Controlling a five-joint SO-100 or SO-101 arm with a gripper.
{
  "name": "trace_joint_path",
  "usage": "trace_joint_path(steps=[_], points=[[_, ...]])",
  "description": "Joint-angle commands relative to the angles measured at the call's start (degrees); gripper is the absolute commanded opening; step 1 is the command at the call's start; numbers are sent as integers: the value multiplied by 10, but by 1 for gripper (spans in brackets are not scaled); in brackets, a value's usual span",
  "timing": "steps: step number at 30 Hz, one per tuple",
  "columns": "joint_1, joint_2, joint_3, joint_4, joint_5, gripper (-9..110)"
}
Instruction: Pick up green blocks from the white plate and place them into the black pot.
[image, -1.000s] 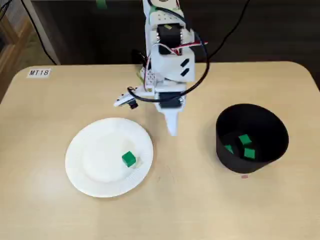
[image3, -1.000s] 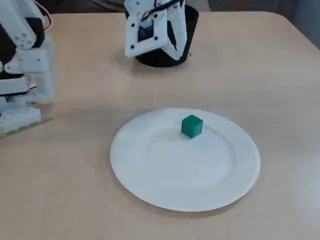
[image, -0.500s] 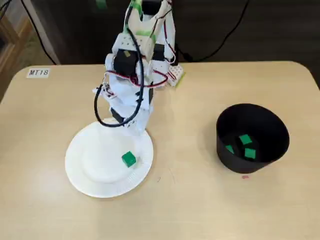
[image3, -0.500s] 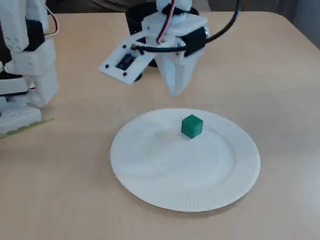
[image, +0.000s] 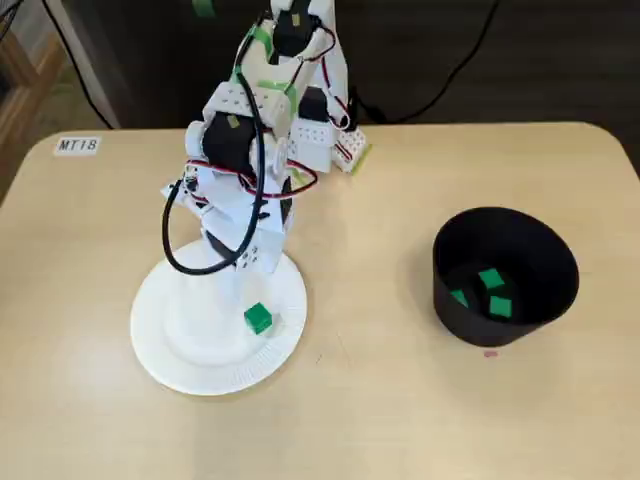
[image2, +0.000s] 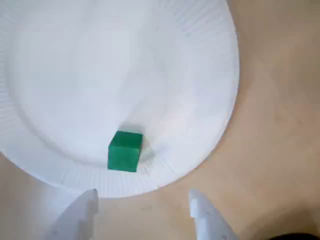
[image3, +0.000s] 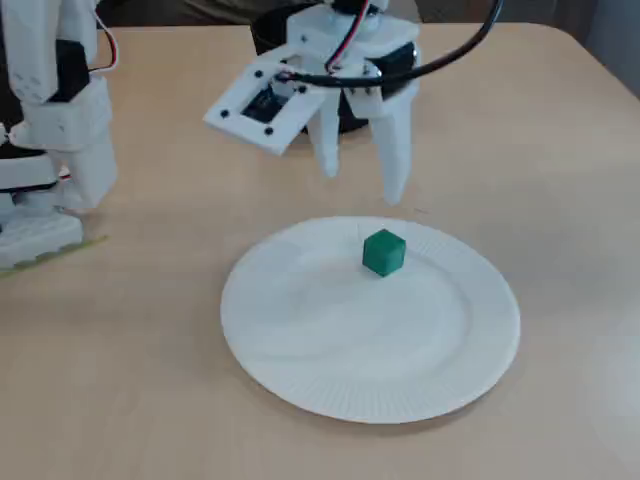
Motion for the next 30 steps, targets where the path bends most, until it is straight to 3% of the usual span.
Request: trace_joint_path(steps=[1,11,18,30], points=[[12,37,21,4,-11,27],[35,117,162,-74,-30,30],[-10,188,269,-174,-11,30],[-4,142,284,-278,-11,31]])
